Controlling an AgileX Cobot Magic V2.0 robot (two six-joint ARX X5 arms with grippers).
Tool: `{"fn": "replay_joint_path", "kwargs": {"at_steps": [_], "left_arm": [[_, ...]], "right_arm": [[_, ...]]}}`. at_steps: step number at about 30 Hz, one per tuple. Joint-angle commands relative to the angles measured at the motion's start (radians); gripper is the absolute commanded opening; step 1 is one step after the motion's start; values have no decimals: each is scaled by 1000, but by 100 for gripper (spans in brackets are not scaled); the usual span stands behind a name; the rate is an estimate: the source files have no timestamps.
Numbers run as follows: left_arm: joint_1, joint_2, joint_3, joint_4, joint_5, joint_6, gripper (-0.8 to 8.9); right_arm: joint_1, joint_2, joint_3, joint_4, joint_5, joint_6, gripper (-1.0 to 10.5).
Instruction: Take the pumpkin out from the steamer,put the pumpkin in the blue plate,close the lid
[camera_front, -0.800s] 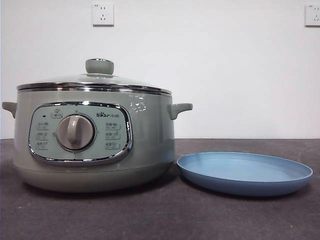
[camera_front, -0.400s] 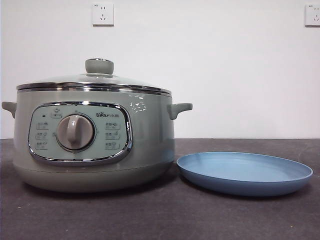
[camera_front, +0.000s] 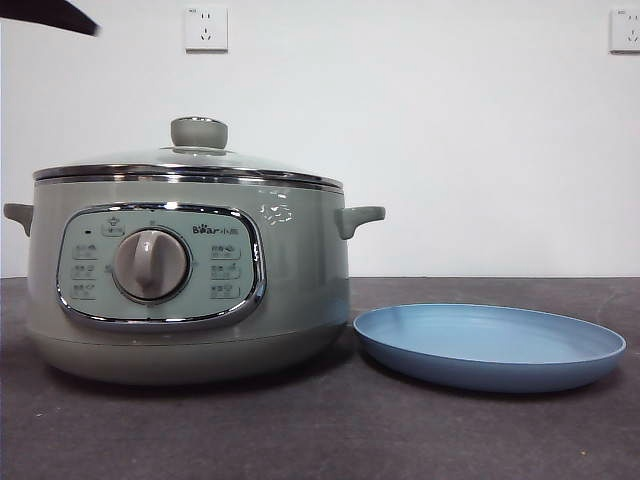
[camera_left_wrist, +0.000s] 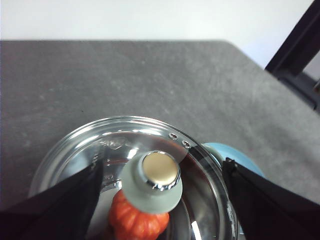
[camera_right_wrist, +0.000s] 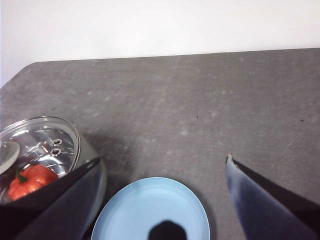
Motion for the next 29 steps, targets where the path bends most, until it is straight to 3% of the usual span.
{"fn": "replay_joint_path", "kwargs": {"at_steps": [1, 11, 19, 21, 25, 29], "left_arm": [[-58, 57, 32, 3, -64, 54, 400], [-199, 304, 120, -1, -248, 167, 399], [-204, 386, 120, -42, -257, 172, 392], [-206, 385, 120, -41, -267, 188, 295], [-208, 385, 120, -46, -272, 221, 3], [-210, 385, 123, -42, -272, 222, -9]], "right_arm": [[2, 0, 3, -3, -3, 6, 410], [2, 0, 3, -8, -2, 5, 410], [2, 0, 3, -8, -2, 5, 410], [2, 0, 3, -8, -2, 5, 409], [2, 0, 3, -8, -2, 5, 409], [2, 0, 3, -8, -2, 5, 409]]}}
